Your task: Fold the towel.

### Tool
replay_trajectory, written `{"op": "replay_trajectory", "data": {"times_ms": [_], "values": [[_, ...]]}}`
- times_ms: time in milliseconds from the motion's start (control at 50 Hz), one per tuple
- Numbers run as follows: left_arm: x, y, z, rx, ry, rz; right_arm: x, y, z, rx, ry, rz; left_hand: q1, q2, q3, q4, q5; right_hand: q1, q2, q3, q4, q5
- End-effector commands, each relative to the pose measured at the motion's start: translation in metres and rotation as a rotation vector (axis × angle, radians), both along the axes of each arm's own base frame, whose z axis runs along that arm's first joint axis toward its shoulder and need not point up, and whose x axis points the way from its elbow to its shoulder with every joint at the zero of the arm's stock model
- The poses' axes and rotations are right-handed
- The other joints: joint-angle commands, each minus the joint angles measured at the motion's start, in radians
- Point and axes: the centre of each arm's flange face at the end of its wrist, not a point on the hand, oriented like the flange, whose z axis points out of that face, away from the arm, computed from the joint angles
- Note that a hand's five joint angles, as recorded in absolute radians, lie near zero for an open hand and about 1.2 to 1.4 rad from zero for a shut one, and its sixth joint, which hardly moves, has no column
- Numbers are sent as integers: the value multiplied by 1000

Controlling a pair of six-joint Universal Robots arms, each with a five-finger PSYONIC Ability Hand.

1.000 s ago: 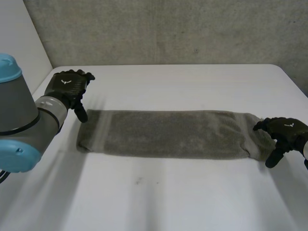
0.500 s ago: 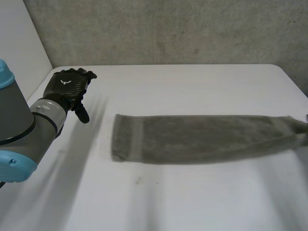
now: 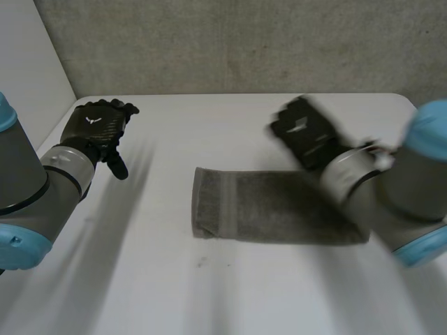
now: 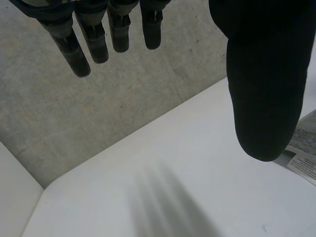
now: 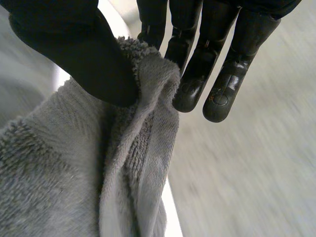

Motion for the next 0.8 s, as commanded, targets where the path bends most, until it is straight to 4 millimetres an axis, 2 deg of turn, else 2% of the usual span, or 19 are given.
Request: {"op": "replay_trajectory", "data": {"times_ms": [20, 40, 80, 160, 180, 200, 240, 280, 300, 360, 400, 500, 540, 600, 680, 700, 740, 760, 800], "values": [[0, 2, -3, 8, -3, -1, 82, 88, -76, 101, 111, 307, 4, 12, 9, 12, 0, 438, 220, 204, 203, 244], [0, 2, -3, 7, -2, -1, 82, 88, -76, 101, 111, 307, 4, 12, 9, 12, 0, 438, 220, 204, 203, 244], [-1, 2, -3, 5, -2, -3, 91, 106, -103, 141, 157, 352, 4, 12, 9, 12, 0, 438, 220, 204, 203, 244], [-1, 1, -3, 1, 0, -6, 95, 112, -113, 130, 189, 363, 4, 12, 9, 12, 0, 427, 209, 193, 193, 234], [-1, 1, -3, 1, 0, -6, 96, 111, -110, 117, 192, 363, 4, 12, 9, 12, 0, 17, -200, -216, -217, -176], [-2, 2, -3, 0, 0, -7, 96, 111, -110, 117, 192, 363, 4, 12, 9, 12, 0, 13, -205, -220, -221, -180], [-5, 2, -1, -9, 3, -13, 94, 107, -98, 98, 173, 334, 4, 12, 9, 12, 0, -691, -909, -925, -925, -885], [-8, 2, 1, -18, 6, -23, 93, 104, -83, 78, 146, 305, 7, 15, 12, 15, 3, -784, -1002, -1018, -1018, -977], [-12, 3, 4, -35, 13, -35, 89, 99, -68, 72, 111, 265, 7, 15, 12, 15, 3, -784, -1002, -1018, -1018, -977], [-24, 6, 12, -78, 32, -67, 81, 89, -56, 86, 70, 210, 12, 20, 18, 21, 8, -784, -1002, -1018, -1018, -977], [-32, 9, 15, -99, 41, -88, 59, 67, -37, 156, -29, 101, 12, 20, 18, 21, 8, -784, -1002, -1018, -1018, -977], [-60, 20, 19, -135, 63, -165, 22, 52, -17, 302, -167, -18, 15, 23, 21, 24, 11, -784, -1002, -1018, -1018, -977], [-71, 25, 16, -130, 64, -196, -9, 39, -24, 419, -215, -126, 15, 23, 21, 24, 11, -784, -1002, -1018, -1018, -977], [-90, 34, 4, -105, 56, -246, -22, 36, -32, 482, -224, -168, 15, 23, 21, 24, 11, -784, -1002, -1018, -1018, -977], [-109, 42, -31, -34, 13, -288, -63, 31, -65, 638, -216, -275, 15, 23, 21, 24, 11, -784, -1002, -1018, -1018, -977], [-109, 43, -31, -34, 13, -288, -63, 31, -65, 638, -216, -275, 15, 23, 21, 24, 11, -784, -1002, -1018, -1018, -977], [-112, 39, -69, 35, -44, -235, -80, 29, -78, 682, -218, -326, 15, 23, 21, 24, 11, -784, -1002, -1018, -1018, -977], [-112, 39, -69, 35, -44, -235, -80, 29, -78, 682, -218, -326, 15, 23, 21, 24, 11, -784, -1002, -1018, -1018, -977], [-111, 36, -82, 60, -67, -201, -90, 26, -90, 703, -221, -349, 15, 23, 21, 24, 11, -482, -700, -716, -717, -676]]}}
